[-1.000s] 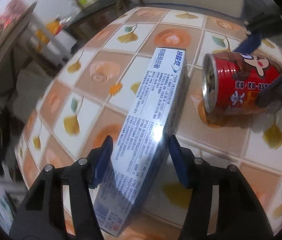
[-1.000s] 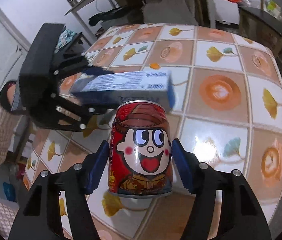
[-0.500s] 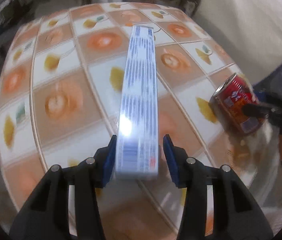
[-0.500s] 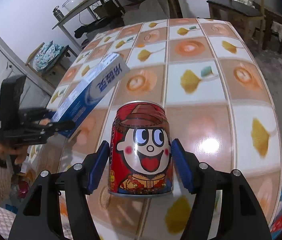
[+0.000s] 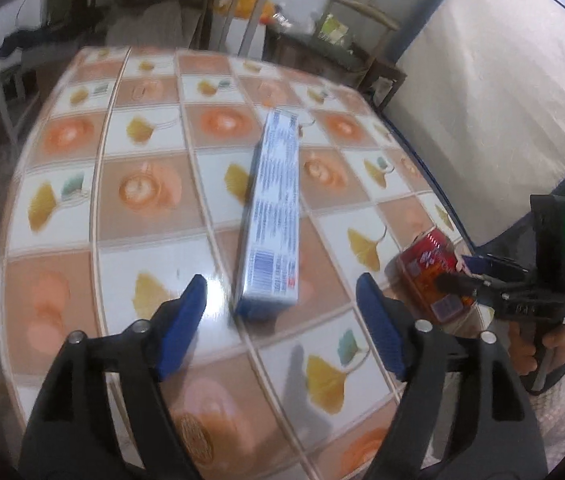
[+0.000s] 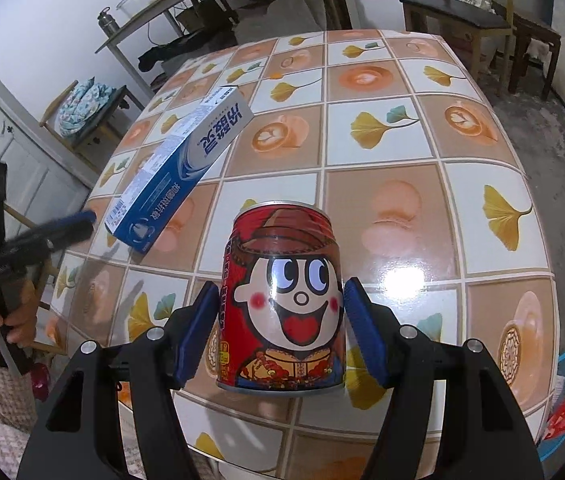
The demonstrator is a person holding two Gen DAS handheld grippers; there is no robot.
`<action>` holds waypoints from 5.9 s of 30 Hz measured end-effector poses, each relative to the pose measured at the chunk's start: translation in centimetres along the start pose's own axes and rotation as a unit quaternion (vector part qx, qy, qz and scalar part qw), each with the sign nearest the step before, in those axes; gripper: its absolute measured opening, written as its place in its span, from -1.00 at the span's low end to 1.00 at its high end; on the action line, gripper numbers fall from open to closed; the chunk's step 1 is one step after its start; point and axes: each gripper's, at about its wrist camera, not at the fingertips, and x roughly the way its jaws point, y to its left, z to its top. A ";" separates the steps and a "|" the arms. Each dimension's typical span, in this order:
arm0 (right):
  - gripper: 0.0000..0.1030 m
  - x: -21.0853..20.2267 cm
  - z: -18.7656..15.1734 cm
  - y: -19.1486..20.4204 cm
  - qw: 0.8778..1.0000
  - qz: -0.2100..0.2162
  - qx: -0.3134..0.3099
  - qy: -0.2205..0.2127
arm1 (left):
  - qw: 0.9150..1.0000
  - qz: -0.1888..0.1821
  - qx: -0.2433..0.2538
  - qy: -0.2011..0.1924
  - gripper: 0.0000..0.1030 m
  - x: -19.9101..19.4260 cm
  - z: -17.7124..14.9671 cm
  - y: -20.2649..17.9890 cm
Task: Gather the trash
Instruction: 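Lift the red can and toothpaste box off the table with both tools, then carry the red can and toothpaste box to the blue wastebasket with both tools, then open the left tool to drop the box while the right tool releases the can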
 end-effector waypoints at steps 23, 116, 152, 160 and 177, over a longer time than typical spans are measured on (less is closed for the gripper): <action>0.39 3.3 1.5 1.2 0.999 -0.033 -0.024 0.009 | 0.986 0.083 0.063 0.129 -0.15 11.9 7.4 -0.7; 0.27 -19.0 -20.8 -14.6 0.913 -0.003 0.276 -0.299 | 0.946 -0.117 0.300 -0.041 -0.40 3.8 -3.8 -32.5; 0.29 -10.4 -38.8 -48.1 0.835 -0.177 0.496 -0.160 | 0.922 -0.192 0.269 0.202 0.42 38.2 -15.4 -56.7; 0.35 -9.8 -40.4 -48.8 0.822 -0.199 0.499 -0.190 | 0.922 -0.214 0.266 0.181 0.43 36.6 -14.4 -54.6; 0.39 -16.6 -41.8 -39.1 0.800 -0.202 0.475 -0.306 | 0.890 -0.328 0.300 0.103 0.57 20.2 -14.6 -49.4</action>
